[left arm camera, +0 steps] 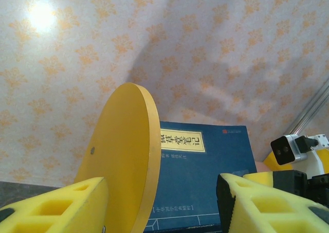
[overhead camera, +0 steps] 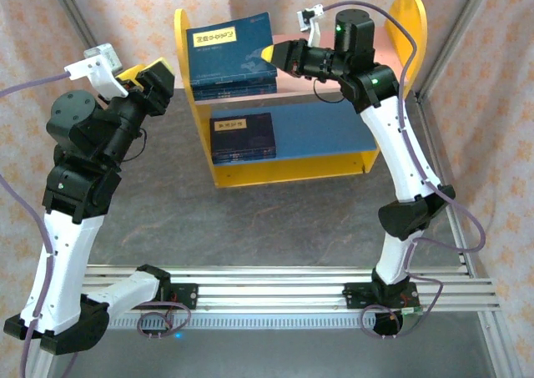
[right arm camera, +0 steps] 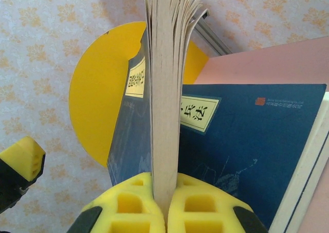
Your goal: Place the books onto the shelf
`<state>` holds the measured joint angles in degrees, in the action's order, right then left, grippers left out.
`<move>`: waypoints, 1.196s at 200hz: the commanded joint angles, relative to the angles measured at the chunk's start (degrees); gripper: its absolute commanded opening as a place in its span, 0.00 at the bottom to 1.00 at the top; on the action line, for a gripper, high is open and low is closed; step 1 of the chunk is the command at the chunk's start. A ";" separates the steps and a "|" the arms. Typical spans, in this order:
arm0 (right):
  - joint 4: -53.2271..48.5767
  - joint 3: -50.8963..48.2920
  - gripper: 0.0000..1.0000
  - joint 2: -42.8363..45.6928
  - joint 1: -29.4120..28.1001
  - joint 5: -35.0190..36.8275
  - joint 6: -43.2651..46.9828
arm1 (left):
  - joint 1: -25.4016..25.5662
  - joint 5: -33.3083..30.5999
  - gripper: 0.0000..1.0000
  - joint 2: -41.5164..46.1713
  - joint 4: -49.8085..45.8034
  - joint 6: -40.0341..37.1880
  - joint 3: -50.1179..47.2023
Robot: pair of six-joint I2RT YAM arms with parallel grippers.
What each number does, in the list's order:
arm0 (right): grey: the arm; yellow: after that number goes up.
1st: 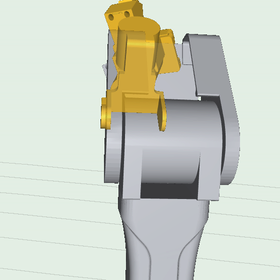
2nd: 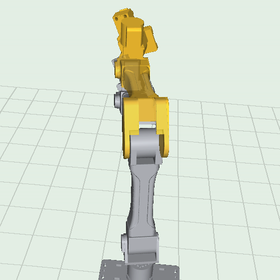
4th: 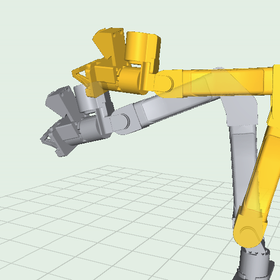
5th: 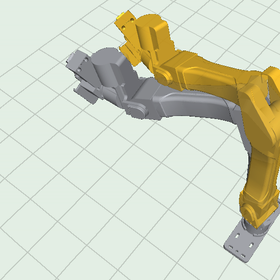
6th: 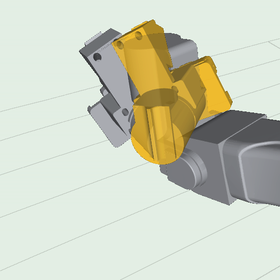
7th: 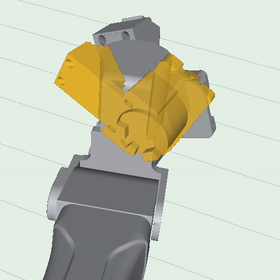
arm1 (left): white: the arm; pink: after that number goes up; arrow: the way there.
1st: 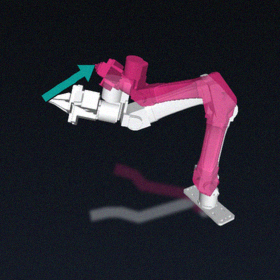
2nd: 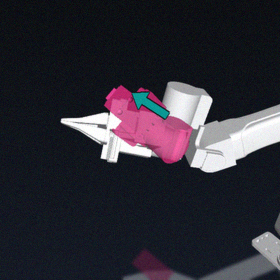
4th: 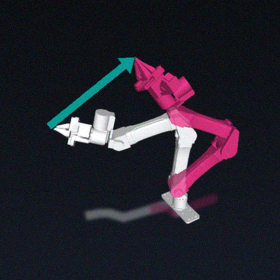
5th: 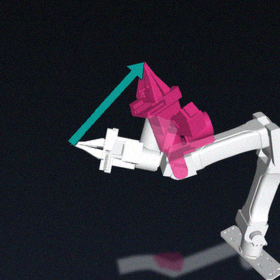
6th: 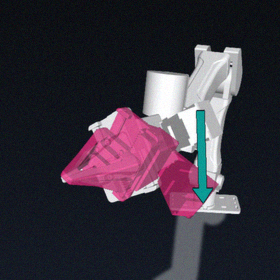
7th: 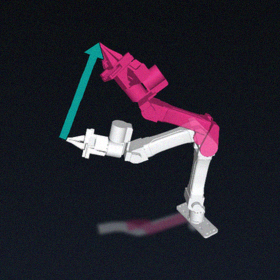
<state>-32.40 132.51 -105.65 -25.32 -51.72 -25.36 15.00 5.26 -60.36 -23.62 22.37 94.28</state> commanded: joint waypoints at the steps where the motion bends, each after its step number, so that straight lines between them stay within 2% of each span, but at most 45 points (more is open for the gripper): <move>1: 1.22 2.54 0.00 -0.20 -0.61 -0.48 1.16 | -0.07 -1.18 0.56 0.67 1.06 -1.32 -0.48; 128: -0.51 -0.31 0.00 1.01 -0.71 0.57 2.84 | -0.06 -1.74 0.55 0.85 0.86 -1.13 -0.90; 239: 0.50 -1.44 0.00 1.36 -0.72 -1.07 -0.43 | -0.09 -1.83 0.55 0.86 0.83 -1.03 -0.87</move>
<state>-34.89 131.22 -105.65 -25.50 -50.98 -24.82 15.00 4.16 -60.34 -23.62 22.37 93.58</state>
